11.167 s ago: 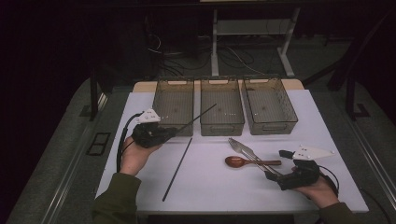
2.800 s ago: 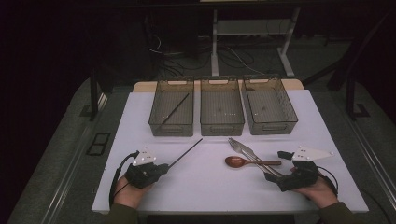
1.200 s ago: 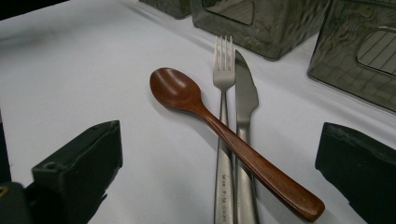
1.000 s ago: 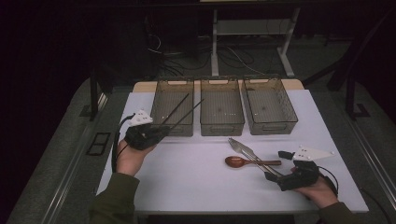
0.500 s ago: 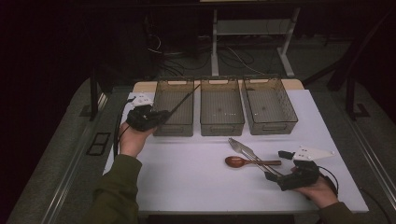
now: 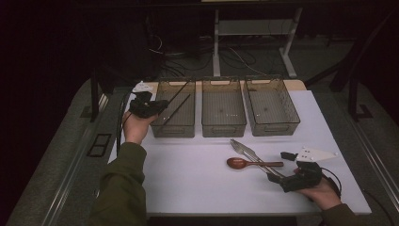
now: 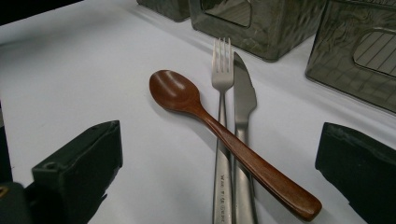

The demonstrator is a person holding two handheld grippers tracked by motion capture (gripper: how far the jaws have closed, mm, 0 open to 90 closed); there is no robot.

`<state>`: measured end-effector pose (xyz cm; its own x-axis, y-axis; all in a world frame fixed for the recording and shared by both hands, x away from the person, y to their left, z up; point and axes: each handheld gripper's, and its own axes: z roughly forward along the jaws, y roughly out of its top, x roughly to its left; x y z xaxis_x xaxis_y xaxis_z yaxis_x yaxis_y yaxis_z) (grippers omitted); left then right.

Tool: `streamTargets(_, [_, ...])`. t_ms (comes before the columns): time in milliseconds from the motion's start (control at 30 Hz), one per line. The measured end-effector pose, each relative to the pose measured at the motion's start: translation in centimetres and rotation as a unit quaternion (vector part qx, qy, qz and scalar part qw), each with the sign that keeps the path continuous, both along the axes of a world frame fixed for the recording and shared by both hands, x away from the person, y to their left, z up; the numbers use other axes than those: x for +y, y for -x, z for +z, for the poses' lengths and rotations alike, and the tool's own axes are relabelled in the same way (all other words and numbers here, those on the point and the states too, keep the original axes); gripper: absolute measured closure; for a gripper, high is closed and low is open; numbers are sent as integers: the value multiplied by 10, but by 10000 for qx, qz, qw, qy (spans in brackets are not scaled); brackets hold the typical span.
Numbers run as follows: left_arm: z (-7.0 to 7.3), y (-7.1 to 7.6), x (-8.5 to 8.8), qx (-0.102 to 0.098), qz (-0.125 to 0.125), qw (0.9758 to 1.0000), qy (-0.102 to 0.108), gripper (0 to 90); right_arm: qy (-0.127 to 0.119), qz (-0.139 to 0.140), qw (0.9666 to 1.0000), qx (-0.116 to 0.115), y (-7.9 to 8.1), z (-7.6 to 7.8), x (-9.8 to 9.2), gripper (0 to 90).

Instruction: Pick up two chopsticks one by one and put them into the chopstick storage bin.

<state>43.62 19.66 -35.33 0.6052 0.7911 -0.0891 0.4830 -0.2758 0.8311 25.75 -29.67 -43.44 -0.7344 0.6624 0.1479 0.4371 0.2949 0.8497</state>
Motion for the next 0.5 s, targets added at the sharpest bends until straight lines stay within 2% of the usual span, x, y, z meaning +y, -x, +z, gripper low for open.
streamTargets(167, [-8,-10,0,96,134,9998,94,848,-12,-10,10000,11,0,0,0,2])
streamTargets(333, [-20,-18,0,298,240,9993,-11,848,-19,-10,10000,15,1,0,0,2])
streamTargets(500, [-29,-23,-4,497,240,9983,-186,848,-34,-20,10000,13,0,0,-1,2])
